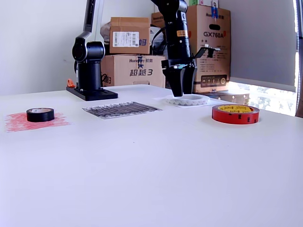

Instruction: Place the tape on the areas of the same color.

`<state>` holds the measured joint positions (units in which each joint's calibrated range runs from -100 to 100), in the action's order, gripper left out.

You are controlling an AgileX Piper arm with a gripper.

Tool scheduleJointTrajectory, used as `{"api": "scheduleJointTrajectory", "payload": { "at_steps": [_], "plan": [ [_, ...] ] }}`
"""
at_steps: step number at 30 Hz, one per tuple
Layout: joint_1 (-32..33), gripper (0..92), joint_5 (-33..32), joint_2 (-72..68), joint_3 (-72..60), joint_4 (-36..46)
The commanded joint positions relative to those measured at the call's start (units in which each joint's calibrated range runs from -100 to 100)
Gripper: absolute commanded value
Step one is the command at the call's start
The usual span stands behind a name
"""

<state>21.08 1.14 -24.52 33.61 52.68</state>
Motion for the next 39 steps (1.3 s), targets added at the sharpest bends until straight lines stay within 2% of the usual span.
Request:
{"api": "scheduleJointTrajectory", "payload": {
  "at_steps": [1, 7, 16, 21, 31, 39],
  "plan": [
    [-2.28, 64.5, 0.33, 5.16, -3.40, 0.65],
    [-6.94, 64.6, 0.25, 10.49, -4.22, 0.82],
    [-11.99, 64.6, -2.62, 11.24, -7.94, 10.49],
    [-18.22, 64.6, -1.80, 12.64, -8.40, 14.48],
    [-34.09, 64.6, 13.10, 13.77, -7.03, 16.26],
    [-41.43, 64.6, 22.84, 13.86, -6.94, 15.75]
  ]
}}
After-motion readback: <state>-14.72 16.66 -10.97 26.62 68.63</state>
